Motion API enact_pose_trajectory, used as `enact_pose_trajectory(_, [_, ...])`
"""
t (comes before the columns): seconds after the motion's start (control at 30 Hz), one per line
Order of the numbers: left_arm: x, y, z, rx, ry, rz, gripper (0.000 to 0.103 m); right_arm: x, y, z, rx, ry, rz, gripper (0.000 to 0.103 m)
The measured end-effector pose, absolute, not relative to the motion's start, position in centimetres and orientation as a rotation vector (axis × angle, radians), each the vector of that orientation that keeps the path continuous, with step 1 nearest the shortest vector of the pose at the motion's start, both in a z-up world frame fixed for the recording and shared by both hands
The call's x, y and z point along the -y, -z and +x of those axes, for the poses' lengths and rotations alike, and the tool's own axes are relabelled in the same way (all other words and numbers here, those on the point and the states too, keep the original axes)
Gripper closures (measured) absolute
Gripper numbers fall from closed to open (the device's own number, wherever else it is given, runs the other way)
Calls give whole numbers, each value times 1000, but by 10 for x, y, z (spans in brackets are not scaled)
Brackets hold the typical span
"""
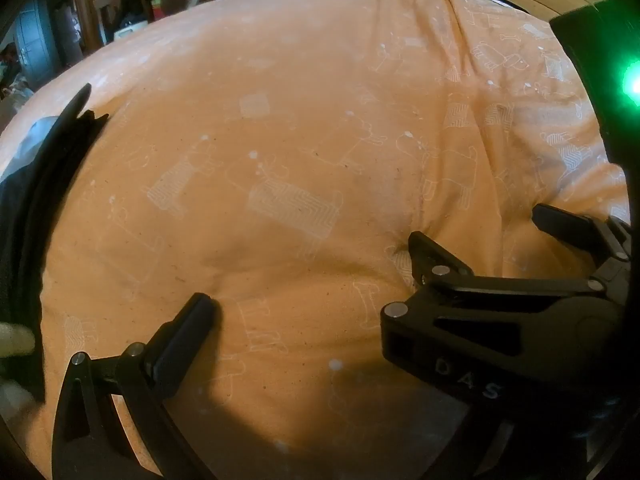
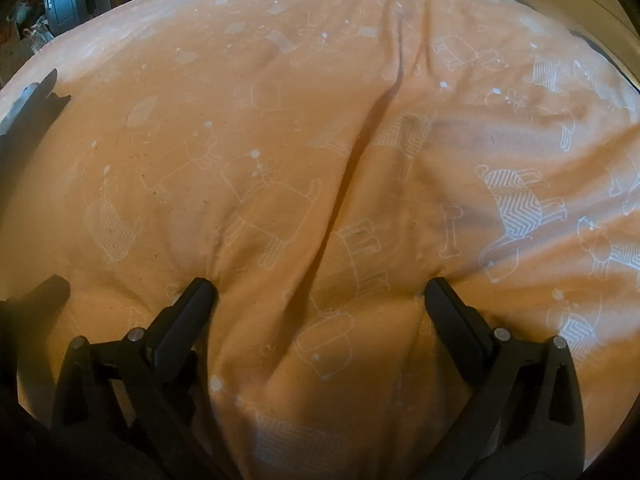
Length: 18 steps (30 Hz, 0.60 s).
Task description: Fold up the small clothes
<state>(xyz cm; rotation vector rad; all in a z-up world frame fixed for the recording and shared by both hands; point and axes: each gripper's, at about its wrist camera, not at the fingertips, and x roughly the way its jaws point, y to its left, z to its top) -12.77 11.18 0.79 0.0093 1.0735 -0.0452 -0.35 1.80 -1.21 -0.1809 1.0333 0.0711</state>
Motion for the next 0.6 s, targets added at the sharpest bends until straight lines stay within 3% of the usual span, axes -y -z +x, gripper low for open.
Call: enact_pose_trajectory(0.6, [-112, -8, -127, -1073, 46, 8, 0, -21, 11, -5, -1032, -64, -191, 0])
